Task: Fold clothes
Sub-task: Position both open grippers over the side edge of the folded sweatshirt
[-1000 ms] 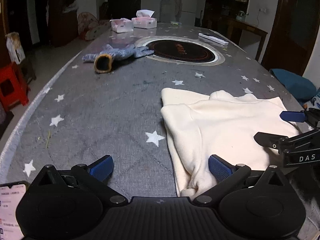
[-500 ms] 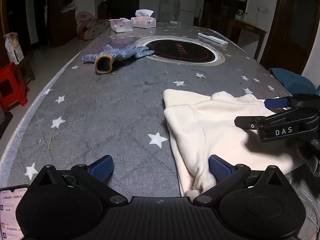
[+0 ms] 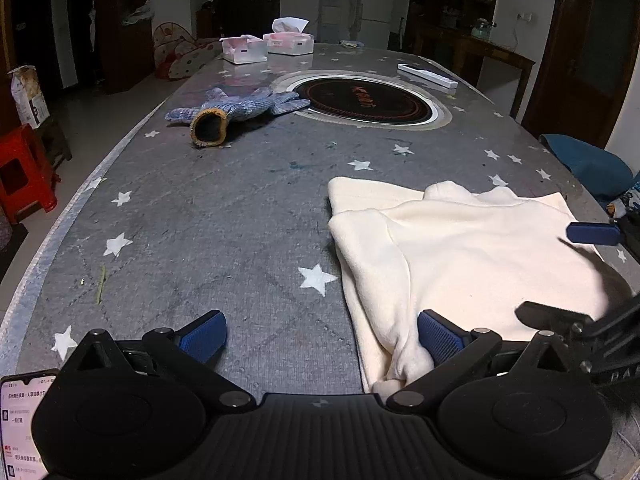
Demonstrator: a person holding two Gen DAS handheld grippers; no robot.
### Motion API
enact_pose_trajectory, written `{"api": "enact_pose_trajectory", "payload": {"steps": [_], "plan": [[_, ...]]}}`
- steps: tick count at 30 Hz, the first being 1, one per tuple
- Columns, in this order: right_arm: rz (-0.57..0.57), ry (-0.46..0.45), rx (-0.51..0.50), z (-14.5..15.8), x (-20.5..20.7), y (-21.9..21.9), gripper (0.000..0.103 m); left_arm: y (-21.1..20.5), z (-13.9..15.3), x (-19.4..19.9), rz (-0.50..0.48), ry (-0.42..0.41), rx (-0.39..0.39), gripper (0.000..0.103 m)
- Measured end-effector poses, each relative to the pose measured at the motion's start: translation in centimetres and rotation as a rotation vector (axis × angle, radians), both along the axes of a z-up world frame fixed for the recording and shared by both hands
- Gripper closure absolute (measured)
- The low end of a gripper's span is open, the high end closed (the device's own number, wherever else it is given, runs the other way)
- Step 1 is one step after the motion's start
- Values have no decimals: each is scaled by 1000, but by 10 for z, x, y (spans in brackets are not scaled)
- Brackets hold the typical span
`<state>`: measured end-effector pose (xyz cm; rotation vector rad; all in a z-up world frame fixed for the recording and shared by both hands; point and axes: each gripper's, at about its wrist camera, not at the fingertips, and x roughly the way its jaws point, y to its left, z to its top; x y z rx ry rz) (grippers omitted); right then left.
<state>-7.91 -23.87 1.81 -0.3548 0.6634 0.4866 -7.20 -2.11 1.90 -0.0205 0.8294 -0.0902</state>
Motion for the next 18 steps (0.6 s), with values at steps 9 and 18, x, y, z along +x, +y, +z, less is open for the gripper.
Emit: {"api": "enact_pose_trajectory", "payload": {"steps": [9,18], "plan": [[-36,-30,27,0,-27,-18,0,-1,0,-2,3,-5,16,0],[-124,31,69,-4,-37,-57,0,-5,8,-12,13,-20,31,0]]}}
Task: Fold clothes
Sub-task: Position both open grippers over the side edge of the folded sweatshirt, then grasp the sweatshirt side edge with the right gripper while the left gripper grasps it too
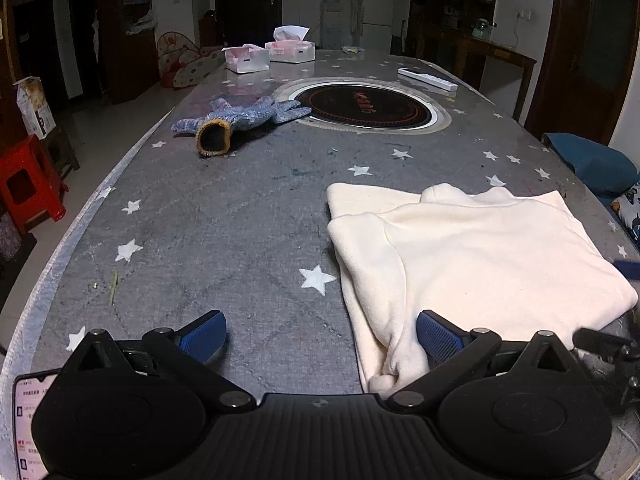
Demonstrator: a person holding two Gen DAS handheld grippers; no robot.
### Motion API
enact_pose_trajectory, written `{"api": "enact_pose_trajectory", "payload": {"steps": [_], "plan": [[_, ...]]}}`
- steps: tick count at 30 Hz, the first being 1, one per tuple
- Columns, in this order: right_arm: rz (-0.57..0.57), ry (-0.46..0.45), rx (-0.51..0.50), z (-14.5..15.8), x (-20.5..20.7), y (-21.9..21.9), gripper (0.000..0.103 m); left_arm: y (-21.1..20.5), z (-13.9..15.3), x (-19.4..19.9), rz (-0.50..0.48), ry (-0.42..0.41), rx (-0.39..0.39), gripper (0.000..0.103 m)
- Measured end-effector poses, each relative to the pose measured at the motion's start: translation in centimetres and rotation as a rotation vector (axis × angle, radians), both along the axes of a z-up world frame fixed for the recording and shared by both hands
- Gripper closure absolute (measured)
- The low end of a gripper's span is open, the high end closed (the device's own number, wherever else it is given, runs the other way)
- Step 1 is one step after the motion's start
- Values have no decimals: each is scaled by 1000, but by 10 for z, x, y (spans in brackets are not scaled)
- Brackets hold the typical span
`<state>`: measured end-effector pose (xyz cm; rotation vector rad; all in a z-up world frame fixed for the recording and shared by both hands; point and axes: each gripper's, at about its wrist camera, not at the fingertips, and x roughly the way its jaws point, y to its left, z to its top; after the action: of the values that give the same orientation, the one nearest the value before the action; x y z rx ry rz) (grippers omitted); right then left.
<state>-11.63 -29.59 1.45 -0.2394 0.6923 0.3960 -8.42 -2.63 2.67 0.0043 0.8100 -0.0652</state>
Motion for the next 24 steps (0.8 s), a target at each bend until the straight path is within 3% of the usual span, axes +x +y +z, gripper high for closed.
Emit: {"api": "enact_pose_trajectory", "payload": {"steps": [5,11,17,24], "plan": [[-51,-19,55,7,-5,-17,2,0,6,-6,-9,-20,-18,0],[-100,25,71,1,0,-30,6,-1,-3,-4,-9,4,-4,0],[-149,-39,94,13,-2,-38,6,-1,0,-6,-9,-5,3,0],[-221,-6,99,6,5,-57,9,1,1,-6,-5,-1,-4,0]]}}
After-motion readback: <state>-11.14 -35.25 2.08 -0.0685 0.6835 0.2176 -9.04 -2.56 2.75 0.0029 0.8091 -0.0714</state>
